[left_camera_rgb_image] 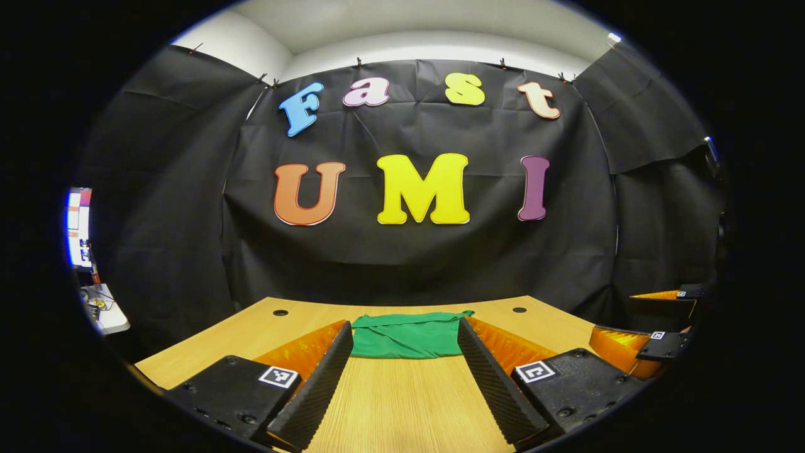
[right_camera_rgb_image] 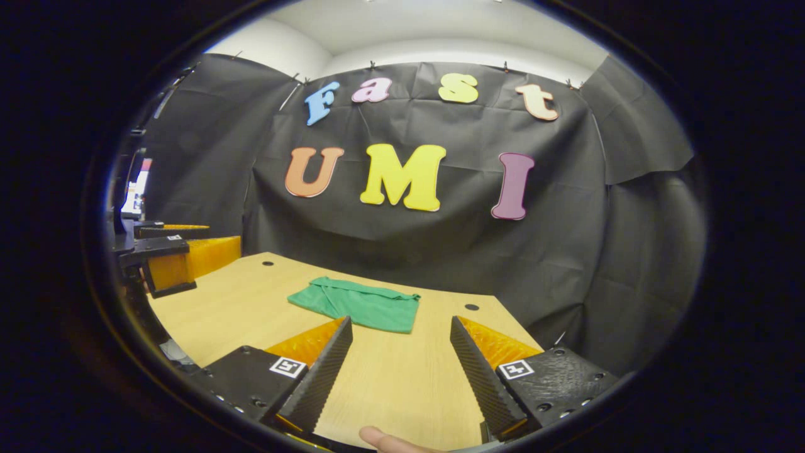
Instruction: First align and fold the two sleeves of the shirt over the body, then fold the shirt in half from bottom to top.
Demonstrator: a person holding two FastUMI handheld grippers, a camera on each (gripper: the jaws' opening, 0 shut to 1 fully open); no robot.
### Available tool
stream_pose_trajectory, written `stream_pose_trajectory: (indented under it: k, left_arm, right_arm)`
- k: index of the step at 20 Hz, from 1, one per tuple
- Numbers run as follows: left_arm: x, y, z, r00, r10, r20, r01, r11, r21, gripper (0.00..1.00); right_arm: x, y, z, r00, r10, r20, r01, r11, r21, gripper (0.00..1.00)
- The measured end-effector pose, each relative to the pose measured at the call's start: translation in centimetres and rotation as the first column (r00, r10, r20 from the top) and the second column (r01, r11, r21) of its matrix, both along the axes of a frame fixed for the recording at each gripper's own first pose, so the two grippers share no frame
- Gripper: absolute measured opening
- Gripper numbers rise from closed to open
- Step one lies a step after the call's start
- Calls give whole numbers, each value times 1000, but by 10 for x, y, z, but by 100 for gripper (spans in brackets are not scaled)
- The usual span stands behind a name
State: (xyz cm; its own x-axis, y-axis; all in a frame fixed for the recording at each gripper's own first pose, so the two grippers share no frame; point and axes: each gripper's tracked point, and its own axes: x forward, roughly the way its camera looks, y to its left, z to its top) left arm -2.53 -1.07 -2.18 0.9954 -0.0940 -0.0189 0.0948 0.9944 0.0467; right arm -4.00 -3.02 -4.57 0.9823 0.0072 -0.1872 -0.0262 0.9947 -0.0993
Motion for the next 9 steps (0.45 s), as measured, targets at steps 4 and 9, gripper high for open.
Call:
stream_pose_trajectory:
  k: [4, 9]
  left_arm:
    - [-1, 1, 4, 1000, 9, 24, -9, 1000, 9, 100]
    - [3, -8, -2, 1000, -12, 9, 12, 1000, -11, 100]
  right_arm:
    - [1, 2, -6, 1000, 6, 1, -6, 1000, -10, 95]
    - [2, -8, -12, 1000, -22, -6, 22, 999, 24, 95]
